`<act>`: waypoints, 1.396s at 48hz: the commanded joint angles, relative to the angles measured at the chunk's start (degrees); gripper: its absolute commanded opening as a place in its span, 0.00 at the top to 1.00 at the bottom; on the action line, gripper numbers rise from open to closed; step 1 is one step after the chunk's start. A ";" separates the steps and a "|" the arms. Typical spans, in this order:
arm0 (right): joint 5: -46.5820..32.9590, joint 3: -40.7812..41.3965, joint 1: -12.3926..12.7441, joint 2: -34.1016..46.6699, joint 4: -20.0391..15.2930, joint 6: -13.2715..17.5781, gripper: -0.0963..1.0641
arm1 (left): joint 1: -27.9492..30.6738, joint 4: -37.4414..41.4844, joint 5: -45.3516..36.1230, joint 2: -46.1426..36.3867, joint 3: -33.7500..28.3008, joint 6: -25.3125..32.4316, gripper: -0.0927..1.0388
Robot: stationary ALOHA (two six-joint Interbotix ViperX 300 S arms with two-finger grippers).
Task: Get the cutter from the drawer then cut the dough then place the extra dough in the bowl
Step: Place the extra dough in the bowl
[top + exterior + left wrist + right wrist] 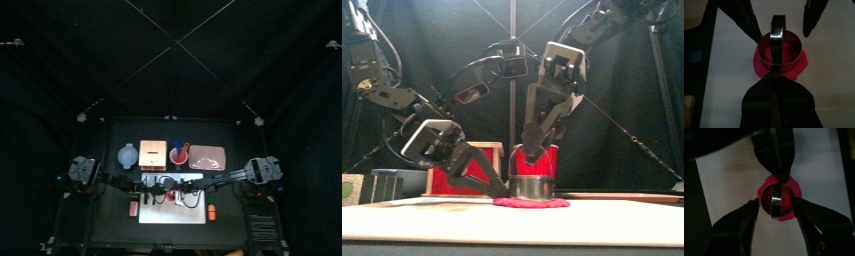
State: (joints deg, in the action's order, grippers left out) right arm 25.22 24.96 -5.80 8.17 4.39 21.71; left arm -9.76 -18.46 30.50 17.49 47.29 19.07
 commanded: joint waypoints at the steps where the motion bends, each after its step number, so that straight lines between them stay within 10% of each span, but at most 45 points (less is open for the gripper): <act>1: -0.26 -1.32 0.26 -1.05 -0.09 0.09 0.27 | -0.09 -0.18 -0.62 -0.18 0.09 0.00 0.54; 19: 0.53 -2.72 -0.09 -1.23 -0.09 0.00 0.58 | -0.09 -0.18 -0.62 -0.09 0.26 0.00 0.54; 47: 10.81 -2.90 0.18 -9.76 2.72 0.00 0.58 | -0.09 -0.26 -1.23 0.35 0.26 -0.09 0.54; 67: 0.88 13.80 -1.49 -18.81 0.18 0.09 0.58 | -0.09 -1.67 -4.92 -2.90 0.79 0.00 0.54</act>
State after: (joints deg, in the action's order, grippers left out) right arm 29.00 37.00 -7.03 -7.82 5.71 21.71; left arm -9.76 -19.69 26.89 15.91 47.37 19.07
